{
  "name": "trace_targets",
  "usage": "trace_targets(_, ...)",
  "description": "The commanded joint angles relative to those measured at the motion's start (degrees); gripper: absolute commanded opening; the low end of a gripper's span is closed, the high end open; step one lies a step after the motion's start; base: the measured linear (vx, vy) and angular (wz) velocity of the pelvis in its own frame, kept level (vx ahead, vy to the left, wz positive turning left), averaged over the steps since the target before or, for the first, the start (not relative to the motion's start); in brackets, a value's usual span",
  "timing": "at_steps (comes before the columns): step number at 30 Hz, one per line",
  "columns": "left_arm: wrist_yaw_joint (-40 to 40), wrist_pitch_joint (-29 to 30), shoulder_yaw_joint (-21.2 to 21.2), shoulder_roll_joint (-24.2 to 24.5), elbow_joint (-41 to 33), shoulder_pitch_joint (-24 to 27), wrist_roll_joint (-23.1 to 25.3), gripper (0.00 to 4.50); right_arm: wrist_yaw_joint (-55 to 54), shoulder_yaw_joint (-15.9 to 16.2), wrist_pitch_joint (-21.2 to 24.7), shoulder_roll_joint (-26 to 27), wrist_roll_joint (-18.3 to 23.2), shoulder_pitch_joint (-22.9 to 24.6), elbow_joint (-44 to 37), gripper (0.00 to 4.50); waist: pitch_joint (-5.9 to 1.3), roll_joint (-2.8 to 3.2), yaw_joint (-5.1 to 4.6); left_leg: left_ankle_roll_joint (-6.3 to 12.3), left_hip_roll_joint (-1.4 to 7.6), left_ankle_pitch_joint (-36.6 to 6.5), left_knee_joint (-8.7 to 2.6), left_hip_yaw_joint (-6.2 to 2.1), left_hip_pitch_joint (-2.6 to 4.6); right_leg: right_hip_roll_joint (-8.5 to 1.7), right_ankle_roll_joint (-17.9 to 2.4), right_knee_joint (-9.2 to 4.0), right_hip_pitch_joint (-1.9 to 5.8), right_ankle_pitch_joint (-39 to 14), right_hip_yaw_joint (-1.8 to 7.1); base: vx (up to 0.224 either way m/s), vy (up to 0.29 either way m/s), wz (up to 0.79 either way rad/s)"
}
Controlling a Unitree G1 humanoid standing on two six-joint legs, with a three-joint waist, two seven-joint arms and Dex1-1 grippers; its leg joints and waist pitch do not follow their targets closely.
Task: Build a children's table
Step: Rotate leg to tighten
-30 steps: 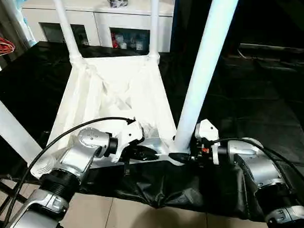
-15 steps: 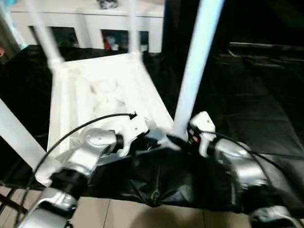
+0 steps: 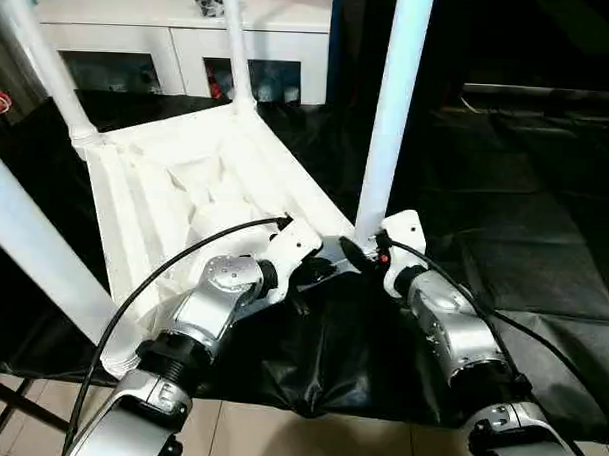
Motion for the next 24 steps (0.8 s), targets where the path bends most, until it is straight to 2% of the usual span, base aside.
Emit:
trace_targets(1,-2.25,-2.26,-0.65,-2.61,-2.50,-0.56,-3.07,0.00,5.67,3.57,-0.47,1.25,0.52,0.67,-0.46,3.82,-3.90,-0.96,0.19,4.22,1.75,-12.52,-3.66,-0.54,0.23,-2.85,-12.43,-4.17,3.03,-13.92,2.12,0.000,0.000,0.00)
trace_targets(5,-4.07,-2.61,-0.74,-1.29,-3.34,0.09,-3.45,0.00,9.27,3.90,-0.94,-0.80,0.89,0.73,-1.04,4.09,-3.96,-1.00,0.29,4.84,1.76,-11.76,-3.54,-0.50,0.20,-2.89,-12.79,-4.05,3.09,-12.79,2.14,0.000,0.000,0.00)
trace_targets(8,-6.41,-2.77,-0.81,-0.09,-4.17,0.67,-4.12,0.00,12.15,4.11,-0.88,-2.70,0.96,0.65,-1.53,4.09,-4.03,-1.03,0.46,5.25,1.79,-11.24,-3.47,-0.55,0.15,-2.94,-13.26,-3.88,3.25,-12.04,2.07,0.000,0.000,0.00)
trace_targets(11,-10.89,-3.00,-0.97,2.36,-5.84,1.75,-5.09,0.00,18.92,4.74,-1.21,-6.17,1.41,1.01,-3.10,4.09,-3.95,-0.95,0.61,5.56,1.91,-11.81,-3.46,-0.44,0.30,-2.86,-13.52,-3.97,3.03,-12.52,2.10,0.000,0.000,0.00)
trace_targets(18,-17.51,-4.26,-1.44,6.79,-6.67,2.23,-5.67,0.00,32.84,6.71,-0.77,-12.18,3.74,2.75,-7.13,4.09,-3.89,-1.00,1.57,5.32,2.18,-12.31,-3.50,-0.41,0.39,-2.80,-13.31,-3.79,2.95,-12.70,2.18,0.000,0.000,0.00)
trace_targets(24,-21.27,-4.08,-1.89,8.64,-7.65,2.61,-6.49,0.00,38.16,7.38,0.62,-14.14,5.13,3.20,-8.80,4.09,-3.94,-0.94,1.69,5.63,2.21,-11.32,-3.47,-0.43,0.27,-2.82,-13.98,-3.59,3.03,-11.61,2.07,0.000,0.000,0.00)
